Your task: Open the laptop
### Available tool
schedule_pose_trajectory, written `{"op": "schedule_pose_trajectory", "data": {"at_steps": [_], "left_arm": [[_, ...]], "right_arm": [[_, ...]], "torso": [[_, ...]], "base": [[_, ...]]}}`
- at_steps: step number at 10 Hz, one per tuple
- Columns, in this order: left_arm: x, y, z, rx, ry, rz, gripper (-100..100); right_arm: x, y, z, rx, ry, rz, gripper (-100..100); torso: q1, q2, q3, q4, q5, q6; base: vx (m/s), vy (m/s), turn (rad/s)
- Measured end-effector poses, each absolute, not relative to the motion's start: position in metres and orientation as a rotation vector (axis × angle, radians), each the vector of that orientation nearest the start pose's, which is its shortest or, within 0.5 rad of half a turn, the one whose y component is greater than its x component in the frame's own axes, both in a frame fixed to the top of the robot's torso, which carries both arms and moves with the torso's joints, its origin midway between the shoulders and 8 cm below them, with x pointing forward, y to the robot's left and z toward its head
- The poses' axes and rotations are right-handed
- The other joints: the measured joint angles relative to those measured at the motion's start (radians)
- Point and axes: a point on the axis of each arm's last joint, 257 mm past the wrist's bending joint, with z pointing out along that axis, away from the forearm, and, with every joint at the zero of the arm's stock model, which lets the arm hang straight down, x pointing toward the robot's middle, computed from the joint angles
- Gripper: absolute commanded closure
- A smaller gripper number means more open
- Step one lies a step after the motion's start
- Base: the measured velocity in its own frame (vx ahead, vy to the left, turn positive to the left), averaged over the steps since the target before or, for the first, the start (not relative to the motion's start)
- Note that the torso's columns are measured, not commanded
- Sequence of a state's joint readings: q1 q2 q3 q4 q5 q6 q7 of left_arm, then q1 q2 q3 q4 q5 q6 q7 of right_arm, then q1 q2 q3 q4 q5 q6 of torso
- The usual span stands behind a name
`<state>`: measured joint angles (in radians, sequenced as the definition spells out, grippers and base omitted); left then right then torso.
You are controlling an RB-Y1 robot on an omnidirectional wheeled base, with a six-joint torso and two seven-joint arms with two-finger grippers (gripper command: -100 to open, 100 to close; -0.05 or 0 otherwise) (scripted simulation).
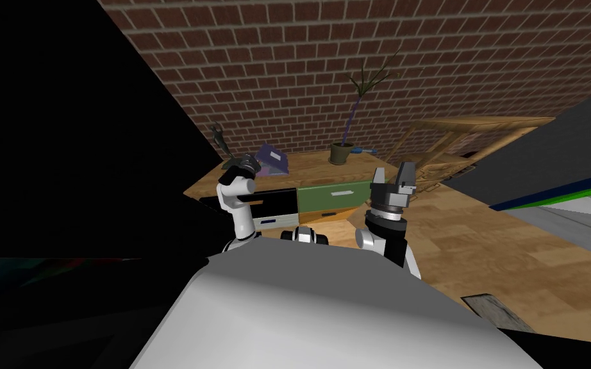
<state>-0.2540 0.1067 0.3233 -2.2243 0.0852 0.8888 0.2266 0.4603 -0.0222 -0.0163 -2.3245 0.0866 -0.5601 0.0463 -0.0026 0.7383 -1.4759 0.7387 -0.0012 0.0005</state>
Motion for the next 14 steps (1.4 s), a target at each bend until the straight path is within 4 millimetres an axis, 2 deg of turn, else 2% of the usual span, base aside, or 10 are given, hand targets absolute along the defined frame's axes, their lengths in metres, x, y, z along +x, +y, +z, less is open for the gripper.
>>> {"op": "schedule_pose_trajectory", "data": {"at_steps": [1,2,13,14], "left_arm": [[0.53,0.341,0.006,-1.448,0.898,-1.294,100],[0.532,0.34,0.004,-1.456,0.887,-1.311,-100],[0.487,0.338,0.057,-1.46,0.875,-1.303,-100],[0.486,0.338,0.056,-1.463,0.876,-1.302,0]], "right_arm": [[0.327,-0.261,0.066,0.456,0.59,1.232,0],[0.327,-0.261,0.066,0.456,0.59,1.232,0],[0.327,-0.261,0.066,0.456,0.59,1.232,0],[0.327,-0.261,0.066,0.456,0.59,1.232,0]], "torso": [[0.002,0.002,0.001,0.001,0.0,0.0],[0.002,0.002,0.001,0.001,0.0,0.0],[0.002,0.001,0.001,0.0,0.001,0.0],[0.002,0.001,0.001,0.0,0.001,0.0]], "base": [[-0.028,0.013,0.014],[0.007,0.009,-0.009],[0.039,0.007,-0.01],[0.0,0.0,0.0]]}}
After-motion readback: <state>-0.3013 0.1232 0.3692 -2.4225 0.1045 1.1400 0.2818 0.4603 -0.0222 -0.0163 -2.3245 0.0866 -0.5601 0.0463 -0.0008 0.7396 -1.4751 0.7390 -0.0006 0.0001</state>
